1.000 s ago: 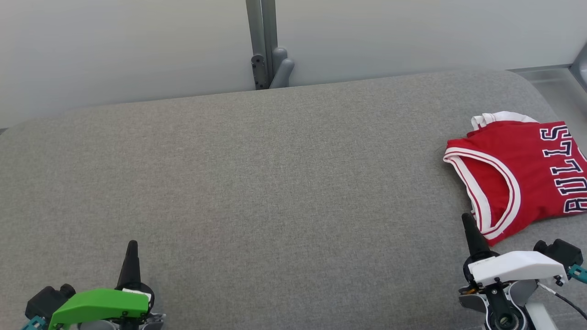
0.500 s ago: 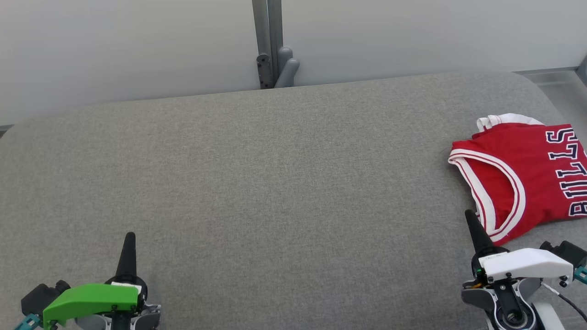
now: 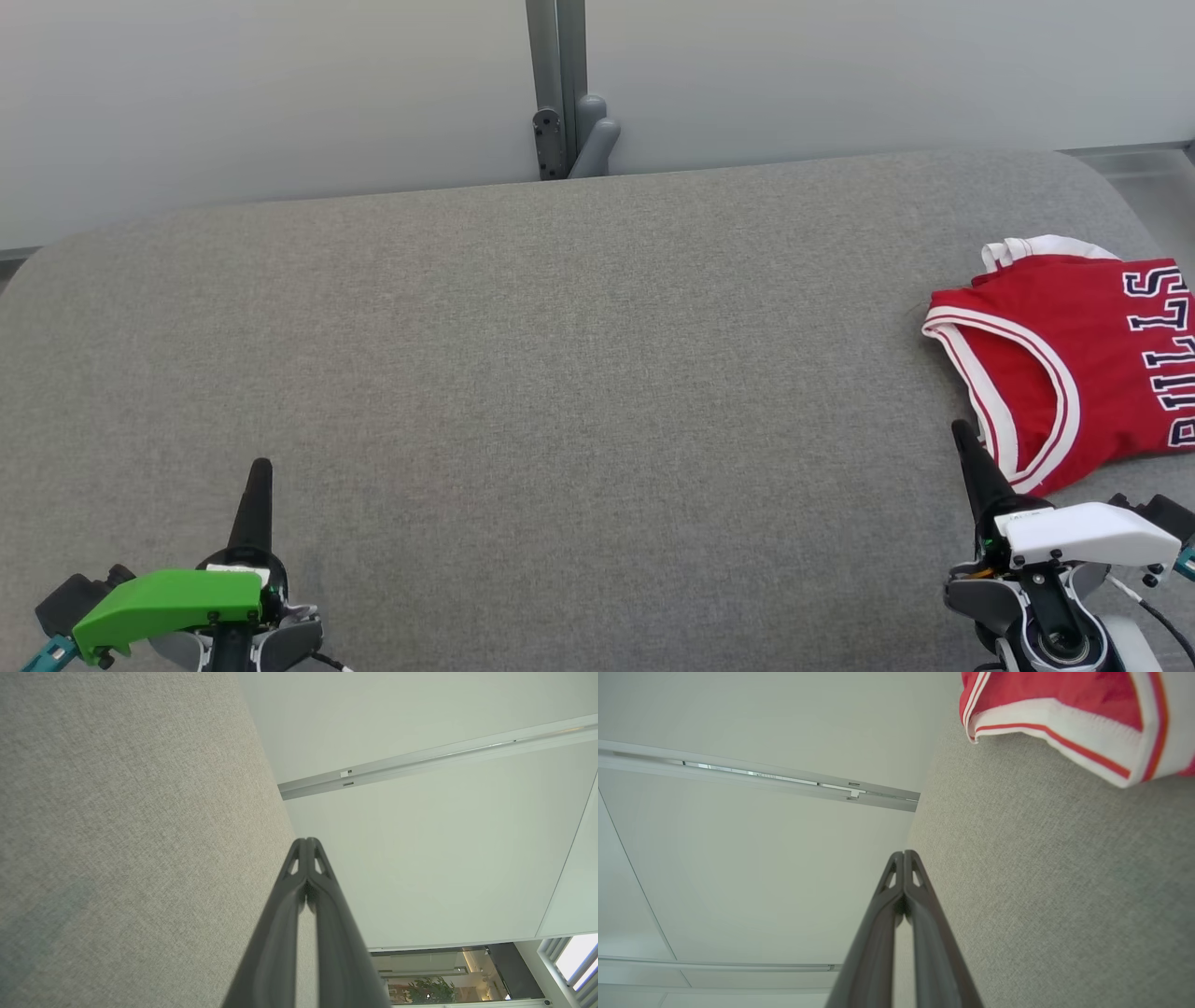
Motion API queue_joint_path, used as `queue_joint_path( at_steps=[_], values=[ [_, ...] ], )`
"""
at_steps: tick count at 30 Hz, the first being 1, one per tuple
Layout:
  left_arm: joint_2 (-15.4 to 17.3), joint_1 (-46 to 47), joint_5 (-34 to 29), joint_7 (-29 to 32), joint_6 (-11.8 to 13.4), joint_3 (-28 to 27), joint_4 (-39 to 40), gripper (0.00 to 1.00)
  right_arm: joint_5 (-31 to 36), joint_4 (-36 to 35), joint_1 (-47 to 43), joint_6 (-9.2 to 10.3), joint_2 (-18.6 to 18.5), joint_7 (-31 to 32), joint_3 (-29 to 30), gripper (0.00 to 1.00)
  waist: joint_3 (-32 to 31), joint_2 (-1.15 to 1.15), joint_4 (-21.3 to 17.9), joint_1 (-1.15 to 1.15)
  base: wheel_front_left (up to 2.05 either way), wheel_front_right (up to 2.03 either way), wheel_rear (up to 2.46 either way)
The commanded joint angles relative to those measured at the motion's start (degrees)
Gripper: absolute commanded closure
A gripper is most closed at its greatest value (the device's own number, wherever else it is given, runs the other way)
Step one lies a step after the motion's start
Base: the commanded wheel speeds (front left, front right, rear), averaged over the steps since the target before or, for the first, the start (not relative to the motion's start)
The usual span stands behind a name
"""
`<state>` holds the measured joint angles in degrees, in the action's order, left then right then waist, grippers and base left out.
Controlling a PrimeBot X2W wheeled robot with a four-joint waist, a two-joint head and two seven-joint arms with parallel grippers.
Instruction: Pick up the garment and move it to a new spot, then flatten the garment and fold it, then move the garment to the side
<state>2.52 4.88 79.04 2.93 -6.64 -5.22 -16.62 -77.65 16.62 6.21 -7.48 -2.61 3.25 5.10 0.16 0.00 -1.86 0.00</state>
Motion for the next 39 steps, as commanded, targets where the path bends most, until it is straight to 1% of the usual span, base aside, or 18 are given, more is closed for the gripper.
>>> queue_joint_path(
  at_steps=[1,31,39],
  values=[
    [0.5,1.3,1.4,0.3,-0.4,-0.3,0.7,1.00,-1.5,-0.6,1.0,-0.03,-0.3,0.5,0.3,1.00,0.0,0.00,0.1,0.00,0.00,0.00,0.00],
    [0.5,2.4,13.2,3.5,-1.0,-1.3,1.9,1.00,-14.3,-1.9,1.1,-0.02,-0.4,3.7,1.9,1.00,0.0,0.00,1.8,0.00,0.00,0.00,0.00],
    [0.5,2.5,13.4,3.5,-1.0,-1.3,2.0,1.00,-14.8,-1.9,1.1,-0.02,-0.4,3.8,1.9,1.00,0.0,0.00,1.9,0.00,0.00,0.00,0.00]
  ],
)
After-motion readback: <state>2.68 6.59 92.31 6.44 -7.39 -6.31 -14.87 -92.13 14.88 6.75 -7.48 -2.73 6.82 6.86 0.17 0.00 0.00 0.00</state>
